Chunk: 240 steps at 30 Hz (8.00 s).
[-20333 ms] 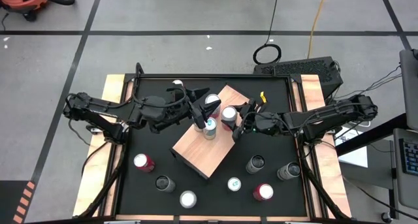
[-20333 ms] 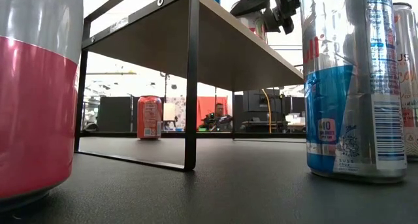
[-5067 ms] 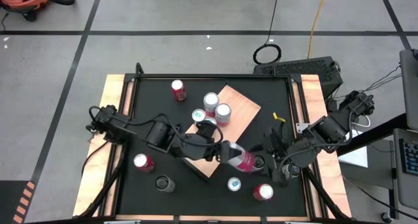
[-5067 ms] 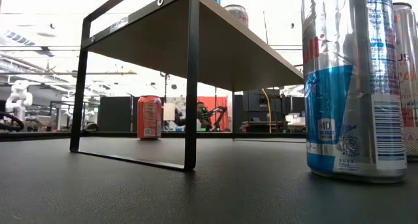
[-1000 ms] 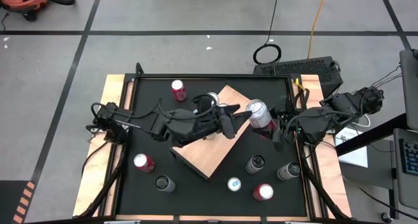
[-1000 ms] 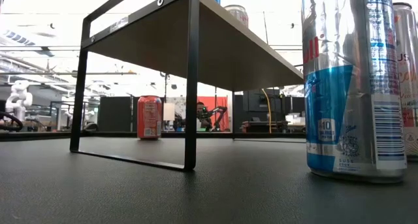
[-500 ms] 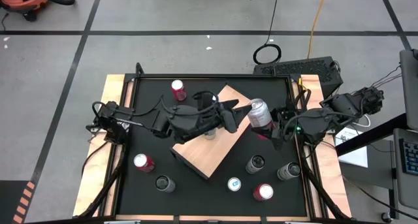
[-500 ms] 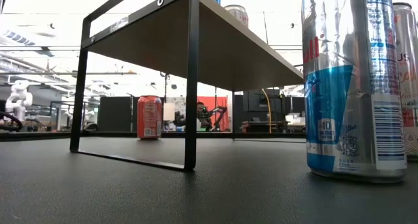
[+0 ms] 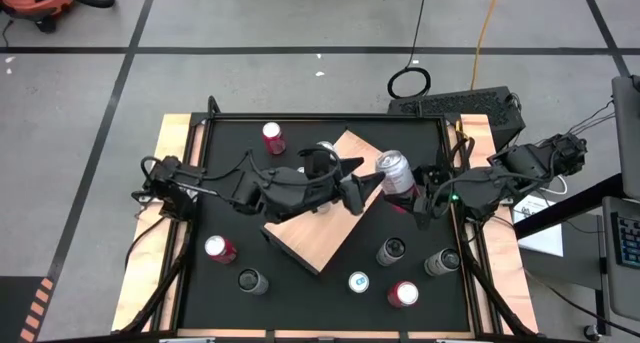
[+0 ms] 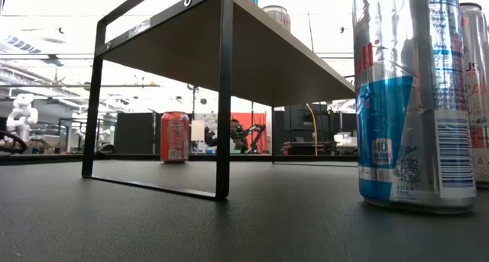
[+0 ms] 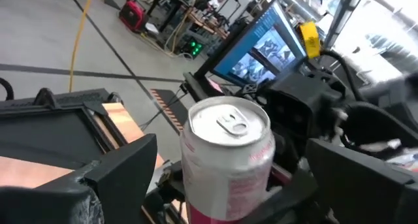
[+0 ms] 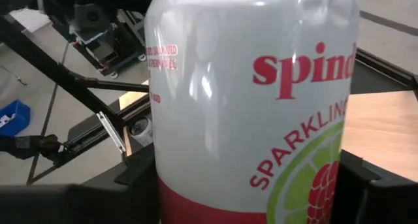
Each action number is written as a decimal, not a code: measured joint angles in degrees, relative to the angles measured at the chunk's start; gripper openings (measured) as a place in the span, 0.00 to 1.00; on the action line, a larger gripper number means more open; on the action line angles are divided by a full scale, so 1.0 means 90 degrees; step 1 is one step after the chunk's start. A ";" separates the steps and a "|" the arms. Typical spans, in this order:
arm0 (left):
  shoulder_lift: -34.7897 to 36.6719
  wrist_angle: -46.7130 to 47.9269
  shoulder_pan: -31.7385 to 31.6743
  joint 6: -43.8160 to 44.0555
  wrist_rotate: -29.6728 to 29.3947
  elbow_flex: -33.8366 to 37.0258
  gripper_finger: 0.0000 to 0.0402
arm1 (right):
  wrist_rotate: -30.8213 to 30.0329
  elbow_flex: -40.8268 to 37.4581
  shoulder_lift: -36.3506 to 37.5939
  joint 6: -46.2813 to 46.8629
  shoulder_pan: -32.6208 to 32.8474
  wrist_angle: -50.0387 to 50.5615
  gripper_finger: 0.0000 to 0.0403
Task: Place canned beverage on shelf
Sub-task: Put the pink-white soda can on the shelf aligned with the pink-white soda can
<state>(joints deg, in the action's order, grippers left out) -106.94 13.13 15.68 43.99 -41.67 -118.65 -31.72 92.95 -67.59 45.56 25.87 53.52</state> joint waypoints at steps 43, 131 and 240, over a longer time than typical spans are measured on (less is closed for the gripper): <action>-0.0352 -0.0205 -0.0573 -0.0304 0.1963 0.0007 0.77 | -0.0142 0.0000 -0.0425 -0.0952 -0.0002 -0.0632 0.68; -0.0337 -0.1020 -0.1032 -0.1927 0.4694 0.0002 0.89 | 0.0989 -0.0010 0.0053 -0.2231 -0.0005 -0.1209 0.67; -0.0104 -0.0695 -0.0393 -0.2721 0.3787 0.0005 0.73 | 0.0518 0.1055 0.0018 -0.2771 -0.0002 -0.2316 0.96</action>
<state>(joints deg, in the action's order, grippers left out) -107.87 6.87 12.14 19.50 -7.59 -118.61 -27.06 102.44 -67.43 20.62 25.85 32.68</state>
